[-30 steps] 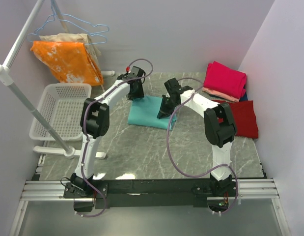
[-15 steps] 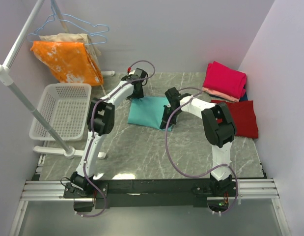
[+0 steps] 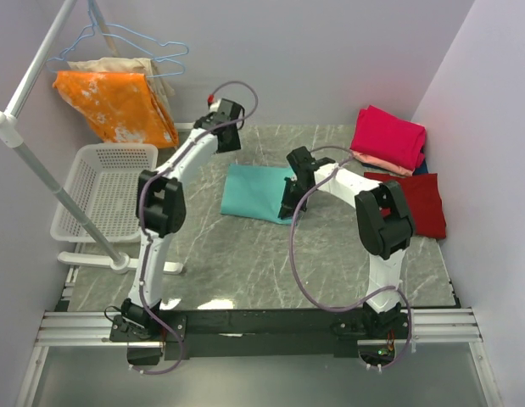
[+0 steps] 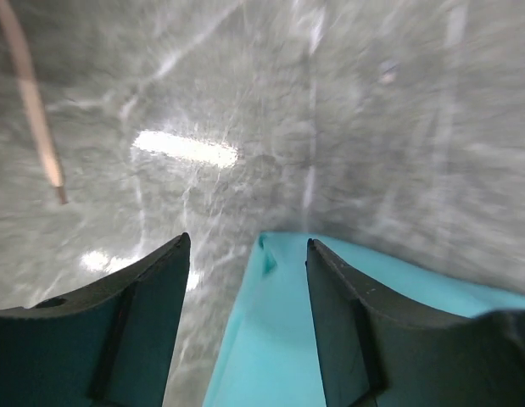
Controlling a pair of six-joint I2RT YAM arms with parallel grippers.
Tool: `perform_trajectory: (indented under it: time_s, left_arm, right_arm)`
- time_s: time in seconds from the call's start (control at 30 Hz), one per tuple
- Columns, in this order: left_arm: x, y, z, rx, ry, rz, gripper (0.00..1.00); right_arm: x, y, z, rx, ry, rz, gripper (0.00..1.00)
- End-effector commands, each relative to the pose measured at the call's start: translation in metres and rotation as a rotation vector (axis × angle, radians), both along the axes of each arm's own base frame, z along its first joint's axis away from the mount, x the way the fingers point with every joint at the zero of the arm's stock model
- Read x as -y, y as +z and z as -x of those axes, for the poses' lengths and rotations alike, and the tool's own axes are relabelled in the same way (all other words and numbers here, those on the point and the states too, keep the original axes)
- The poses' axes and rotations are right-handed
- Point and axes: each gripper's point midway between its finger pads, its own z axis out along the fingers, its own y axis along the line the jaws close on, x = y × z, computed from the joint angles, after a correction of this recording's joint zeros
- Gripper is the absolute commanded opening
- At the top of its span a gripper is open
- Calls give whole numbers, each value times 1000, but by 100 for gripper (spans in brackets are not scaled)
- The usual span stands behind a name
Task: Fold and stack the t-shirts
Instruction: Fold the tshirt
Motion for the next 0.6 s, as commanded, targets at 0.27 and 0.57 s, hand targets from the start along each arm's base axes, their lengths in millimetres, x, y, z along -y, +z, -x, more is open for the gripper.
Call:
perform_trajectory:
  time_s: [0.27,0.57]
  left_arm:
    - [31,32,95,-138,-151,178,60]
    - [52,-20,157,-292,-225,219,55]
  right_arm:
    - [2,61,-88,184,-62,-18,23]
    - [18,27,-116,124,-89,1,23]
